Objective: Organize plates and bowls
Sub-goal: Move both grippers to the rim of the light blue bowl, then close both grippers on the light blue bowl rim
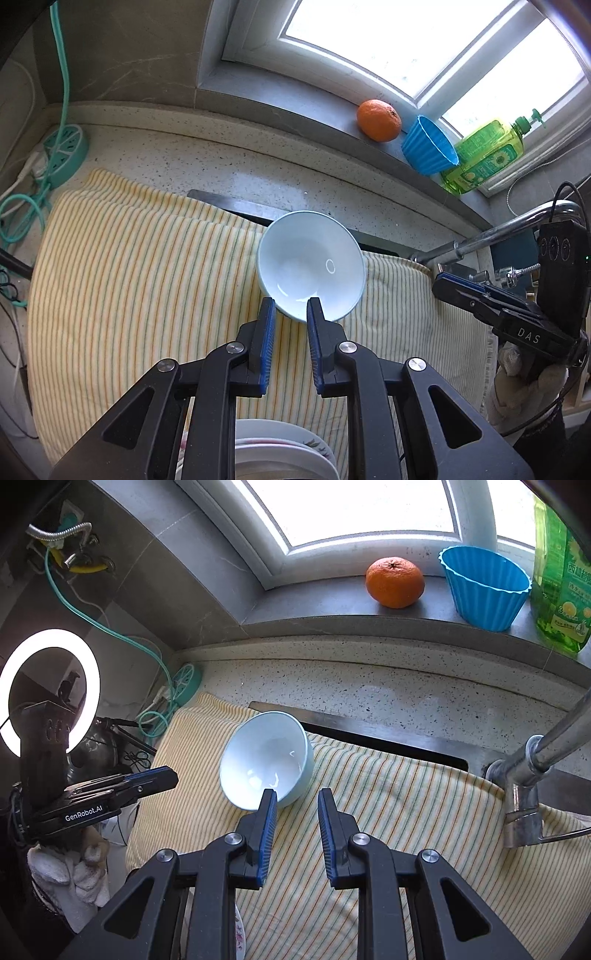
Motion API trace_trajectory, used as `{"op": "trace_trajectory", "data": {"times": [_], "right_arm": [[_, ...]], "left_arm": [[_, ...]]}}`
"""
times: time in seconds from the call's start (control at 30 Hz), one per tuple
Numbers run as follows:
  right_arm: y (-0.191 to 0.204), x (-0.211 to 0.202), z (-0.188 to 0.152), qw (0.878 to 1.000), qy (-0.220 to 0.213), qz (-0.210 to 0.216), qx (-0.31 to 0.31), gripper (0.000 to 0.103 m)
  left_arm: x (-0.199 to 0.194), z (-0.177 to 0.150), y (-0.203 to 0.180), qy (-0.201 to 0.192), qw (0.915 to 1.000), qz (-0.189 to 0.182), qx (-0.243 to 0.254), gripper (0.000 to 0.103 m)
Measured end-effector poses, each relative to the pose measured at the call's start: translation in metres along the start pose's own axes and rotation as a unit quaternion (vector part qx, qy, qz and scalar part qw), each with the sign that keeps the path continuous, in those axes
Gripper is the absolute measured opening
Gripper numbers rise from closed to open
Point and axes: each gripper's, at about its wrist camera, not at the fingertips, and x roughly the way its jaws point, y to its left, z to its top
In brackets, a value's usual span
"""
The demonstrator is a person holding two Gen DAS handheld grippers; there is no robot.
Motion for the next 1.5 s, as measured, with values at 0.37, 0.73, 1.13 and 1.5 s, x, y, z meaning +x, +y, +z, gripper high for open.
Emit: {"op": "trace_trajectory", "data": {"times": [0.37,0.73,1.13,1.5], "right_arm": [[-0.009,0.049,0.03,0.999,0.045,0.024,0.009,0.021],[-0.018,0.086,0.036,0.996,0.075,0.028,0.027,0.02],[-0.011,0.104,0.038,0.995,0.089,0.03,0.027,0.009],[-0.009,0.081,0.034,0.997,0.073,0.026,0.029,0.008]], "left_arm": [[0.04,0.022,0.015,0.036,0.9987,0.021,-0.029,0.015],[0.065,0.03,0.022,0.058,0.9973,0.028,-0.036,0.015],[0.077,0.027,0.022,0.064,0.997,0.03,-0.033,0.011],[0.058,0.026,0.007,0.049,0.9982,0.026,-0.024,0.011]]}}
